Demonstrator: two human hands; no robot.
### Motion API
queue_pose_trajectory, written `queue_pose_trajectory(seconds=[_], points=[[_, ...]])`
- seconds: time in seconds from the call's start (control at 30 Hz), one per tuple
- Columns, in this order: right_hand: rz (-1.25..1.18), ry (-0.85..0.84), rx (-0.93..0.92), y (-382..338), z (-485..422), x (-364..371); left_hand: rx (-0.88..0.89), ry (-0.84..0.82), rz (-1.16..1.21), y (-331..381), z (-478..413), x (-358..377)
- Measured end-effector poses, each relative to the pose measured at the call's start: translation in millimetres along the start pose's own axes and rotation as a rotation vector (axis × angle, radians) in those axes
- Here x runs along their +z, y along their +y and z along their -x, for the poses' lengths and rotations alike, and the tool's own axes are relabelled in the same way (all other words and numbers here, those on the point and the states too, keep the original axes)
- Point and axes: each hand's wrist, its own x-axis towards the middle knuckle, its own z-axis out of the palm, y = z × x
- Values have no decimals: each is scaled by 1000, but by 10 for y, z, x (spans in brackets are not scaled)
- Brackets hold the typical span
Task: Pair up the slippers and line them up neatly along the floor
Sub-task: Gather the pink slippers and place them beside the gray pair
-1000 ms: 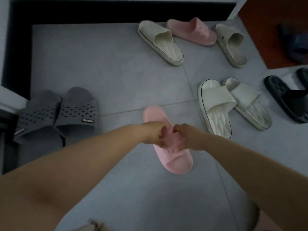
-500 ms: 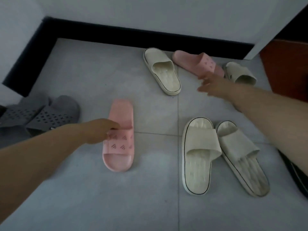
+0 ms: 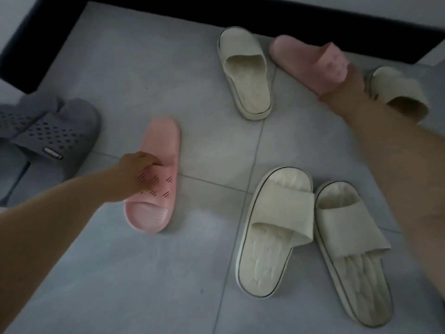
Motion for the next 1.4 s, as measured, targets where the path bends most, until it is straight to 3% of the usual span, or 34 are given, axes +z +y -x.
queue_pose_trajectory(seconds=[0.07, 0.17, 0.3, 0.5, 0.67, 0.8, 0.9, 1.07, 1.2, 1.3, 1.4], points=[[-203, 34, 41, 67, 43, 5, 12, 6, -6, 31, 17, -3], [-536, 97, 170, -549, 735, -88, 31, 27, -35, -2, 3, 15], [-834, 97, 192, -718, 952, -83, 4, 55, -42, -29, -74, 69], [-927, 66, 323, -781, 1244, -103, 46, 18, -121, -65, -103, 80], [-997, 151, 259, -950, 1775, -142, 62, -17, -134, -102, -89, 63], [-1077, 68, 210, -1220, 2405, -197, 35, -125, -213, -97, -90, -31], [-1083, -30, 195, -1544, 2876, -263, 88, -212, -188, -84, -39, -140], [-1151, -92, 203, -2089, 3714, 33, 202, -214, -77, -56, 87, -255], [-765, -331, 211, -2354, 4234, 707, 254, -241, -75, -138, 189, -325], [-825, -587, 335, -2481, 4461, 1079, 283, -253, -83, -260, 261, -277], [-631, -653, 242, -2526, 4459, 1154, 282, -269, -21, -384, 302, -286]])
